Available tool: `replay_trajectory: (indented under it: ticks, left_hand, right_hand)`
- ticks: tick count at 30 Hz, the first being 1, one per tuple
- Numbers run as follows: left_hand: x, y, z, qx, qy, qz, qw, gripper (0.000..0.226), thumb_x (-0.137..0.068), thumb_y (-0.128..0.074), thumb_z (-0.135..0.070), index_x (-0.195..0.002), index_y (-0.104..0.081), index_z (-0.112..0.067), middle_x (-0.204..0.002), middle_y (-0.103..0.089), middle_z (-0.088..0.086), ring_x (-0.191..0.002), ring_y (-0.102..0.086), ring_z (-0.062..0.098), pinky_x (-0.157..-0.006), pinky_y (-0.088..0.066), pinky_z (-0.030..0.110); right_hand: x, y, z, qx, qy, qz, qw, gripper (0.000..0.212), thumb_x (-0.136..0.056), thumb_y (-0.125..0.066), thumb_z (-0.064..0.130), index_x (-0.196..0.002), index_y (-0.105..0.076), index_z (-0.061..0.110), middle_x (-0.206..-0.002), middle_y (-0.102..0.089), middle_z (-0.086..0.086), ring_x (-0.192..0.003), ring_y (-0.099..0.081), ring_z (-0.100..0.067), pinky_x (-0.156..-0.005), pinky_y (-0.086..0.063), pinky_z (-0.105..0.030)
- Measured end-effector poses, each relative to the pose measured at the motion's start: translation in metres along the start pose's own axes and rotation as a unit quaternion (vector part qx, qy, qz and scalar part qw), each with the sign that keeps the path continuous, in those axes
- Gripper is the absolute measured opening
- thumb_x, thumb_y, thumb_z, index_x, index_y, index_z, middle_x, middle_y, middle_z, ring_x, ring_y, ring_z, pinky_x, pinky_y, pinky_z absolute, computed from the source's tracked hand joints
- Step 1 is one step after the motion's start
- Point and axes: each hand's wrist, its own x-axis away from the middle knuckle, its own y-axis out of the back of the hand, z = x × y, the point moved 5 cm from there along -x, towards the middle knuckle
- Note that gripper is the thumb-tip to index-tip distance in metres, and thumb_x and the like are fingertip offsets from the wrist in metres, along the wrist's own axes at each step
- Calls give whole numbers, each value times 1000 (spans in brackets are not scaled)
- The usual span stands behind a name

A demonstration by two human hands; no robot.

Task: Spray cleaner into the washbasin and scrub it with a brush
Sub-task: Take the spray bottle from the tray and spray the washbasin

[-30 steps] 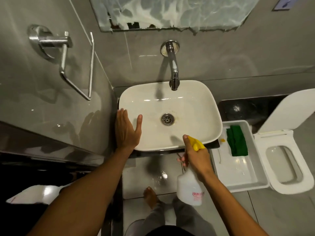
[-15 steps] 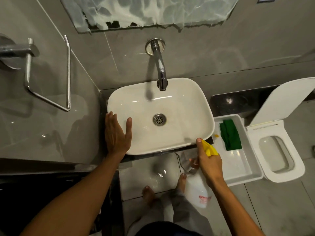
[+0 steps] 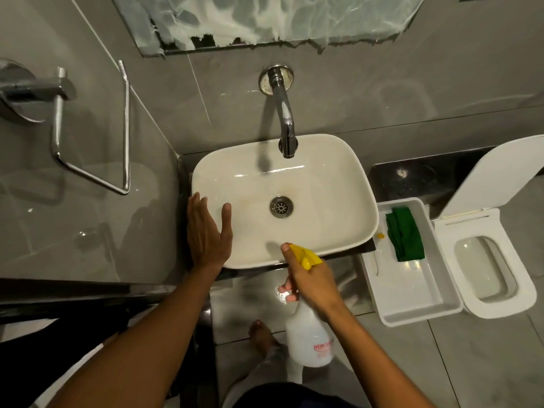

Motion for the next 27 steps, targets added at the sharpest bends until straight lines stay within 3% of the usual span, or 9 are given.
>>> replay_trajectory:
  ticks: [3,6,9,13,17,19,23,24,27]
  left_hand:
    - [0,1,1,12,1,-7,1000,80,-105,-31,-67,-158,-43,-8,-174,-33,11,-164,-27,27,-131,-29,46]
    - [0,1,0,17,-1,-8,1000,79,-105,-32,-67,-156,-44,-8,-174,-33,11,-163,-27,28,-131,-30,46]
    - [0,1,0,13,-4,-7,1000,79,-106,-33,-67,-157,-44,-8,-174,-33,11,-163,-27,27,-132,-29,46]
    - [-1,1,0,9,-2,-3,1000,82,-105,-31,-69,-157,-44,-8,-174,-33,10,-164,-26,27,-132,-28,45]
    - [1,3,-2,9,-6,-7,1000,88,-103,-26,-75,-157,-44,-8,-173,-34,10,-163,-27,27,-132,-28,45]
    - [1,4,-3,8,-6,-10,1000,90,-103,-24,-77,-157,-44,-8,-173,-35,11,-163,-27,28,-131,-28,45]
    - [2,4,-5,4,-6,-8,1000,93,-101,-22,-80,-156,-45,-8,-173,-35,11,-163,-27,29,-131,-29,47]
    - [2,4,-6,3,-7,-7,1000,95,-101,-21,-81,-156,-45,-8,-173,-35,11,-163,-28,29,-131,-29,47]
    - [3,5,-8,-19,-20,0,1000,94,-100,-21,-81,-157,-43,-8,-174,-33,12,-163,-28,31,-131,-29,51]
  right_hand:
    - [-3,-8,15,16,36,-10,999,37,-94,-58,70,-86,-75,39,-58,-74,-6,-62,-81,-25,-57,-61,-27]
    - [-11,-8,31,-14,33,-14,999,51,-92,-59,74,-79,-77,28,-75,-82,-7,-79,-84,-26,-63,-68,-39]
    - [-20,4,43,-13,58,-51,997,46,-93,-59,73,-91,-78,31,-61,-76,-10,-69,-83,-33,-78,-69,-47]
    - [-28,25,53,-72,74,-83,991,31,-93,-63,69,-92,-80,43,-74,-80,-9,-84,-83,-35,-63,-69,-45]
    - [-32,59,48,-76,80,-124,986,36,-96,-64,62,-109,-78,31,-77,-76,4,-72,-84,-31,-62,-68,-45]
    - [-33,77,39,-78,84,-125,986,31,-99,-61,61,-93,-76,34,-66,-71,5,-75,-83,-25,-63,-68,-47]
    - [-23,105,17,-45,94,-156,982,39,-99,-58,64,-76,-72,36,-60,-71,13,-58,-73,3,-54,-59,-14]
    - [-21,110,9,-43,91,-162,982,41,-98,-58,65,-78,-73,32,-61,-72,11,-56,-73,2,-54,-59,-15]
    - [-20,114,-14,-71,55,-128,988,44,-96,-62,66,-87,-73,24,-70,-77,-7,-72,-80,-31,-64,-68,-52]
